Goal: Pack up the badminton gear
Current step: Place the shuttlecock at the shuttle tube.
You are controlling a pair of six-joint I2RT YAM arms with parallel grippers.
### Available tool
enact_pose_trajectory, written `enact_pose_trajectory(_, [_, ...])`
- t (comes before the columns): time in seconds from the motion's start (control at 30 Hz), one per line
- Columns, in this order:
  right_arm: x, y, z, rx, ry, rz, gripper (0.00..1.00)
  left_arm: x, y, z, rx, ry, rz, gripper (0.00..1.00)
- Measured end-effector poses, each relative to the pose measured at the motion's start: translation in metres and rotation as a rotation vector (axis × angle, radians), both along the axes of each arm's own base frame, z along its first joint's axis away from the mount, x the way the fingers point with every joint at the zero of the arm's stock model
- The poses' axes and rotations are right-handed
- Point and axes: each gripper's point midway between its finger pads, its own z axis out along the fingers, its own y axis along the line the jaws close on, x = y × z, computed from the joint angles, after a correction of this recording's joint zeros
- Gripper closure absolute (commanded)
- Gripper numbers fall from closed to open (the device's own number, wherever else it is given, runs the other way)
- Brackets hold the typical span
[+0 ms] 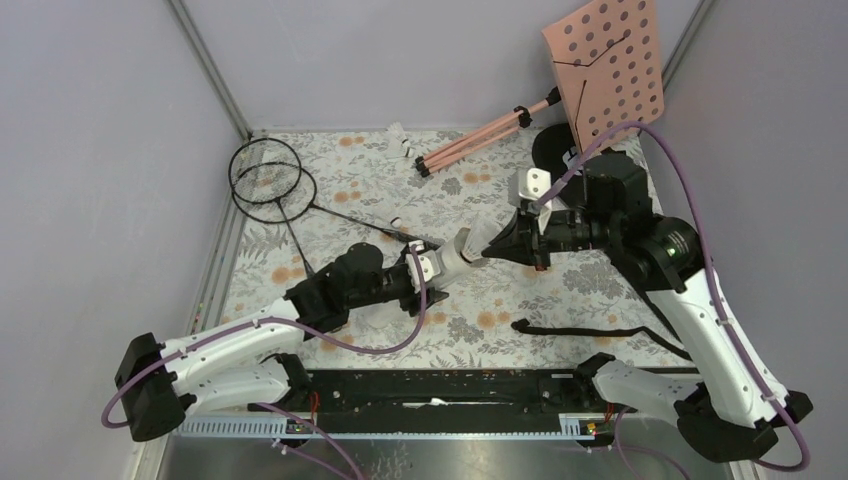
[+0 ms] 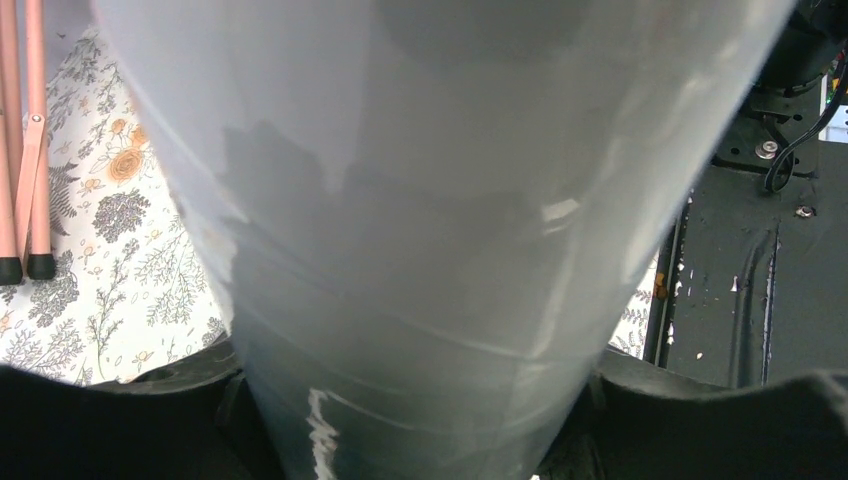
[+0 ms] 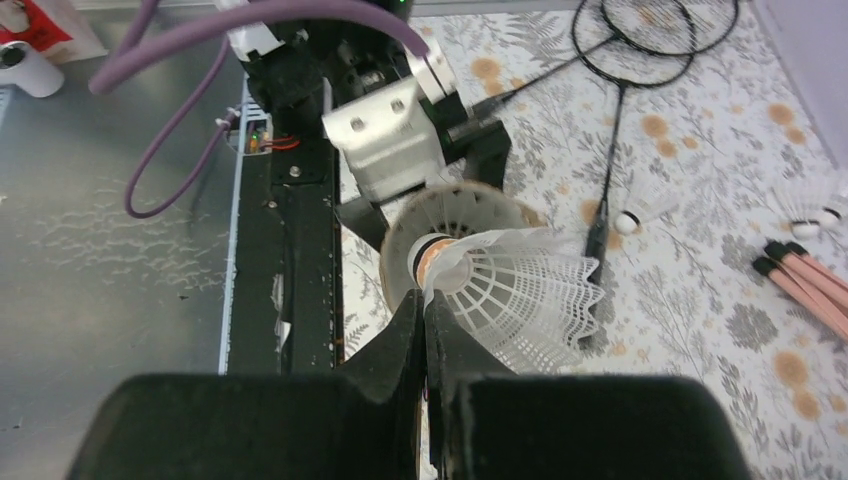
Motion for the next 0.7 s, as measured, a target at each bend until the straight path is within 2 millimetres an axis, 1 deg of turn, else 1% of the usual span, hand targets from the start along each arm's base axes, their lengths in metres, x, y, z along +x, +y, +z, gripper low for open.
enact_pose_trajectory(0.17, [-0.005, 0.022, -0.001, -0.039, 0.030, 0.082, 1.00, 0.000, -0.003, -0.001, 0.006, 0.000, -0.007, 0.48])
enact_pose_trajectory(0.27, [-0.005, 0.034, -0.010, -0.099, 0.044, 0.103, 1.00, -0.002, -0.003, -0.001, 0.005, -0.001, -0.016, 0.47])
enact_pose_trajectory(0.4, [-0.003, 0.036, -0.023, -0.164, 0.071, 0.086, 1.00, -0.003, -0.004, 0.000, -0.001, -0.002, -0.023, 0.47])
enact_pose_trajectory(0.57, [-0.001, 0.034, -0.026, -0.181, 0.073, 0.059, 1.00, -0.006, -0.005, 0.001, -0.018, -0.014, -0.041, 0.47])
enact_pose_trajectory(0.7, [0.000, 0.041, -0.032, -0.193, 0.100, 0.075, 1.00, -0.009, -0.004, 0.001, -0.023, -0.020, -0.055, 0.46])
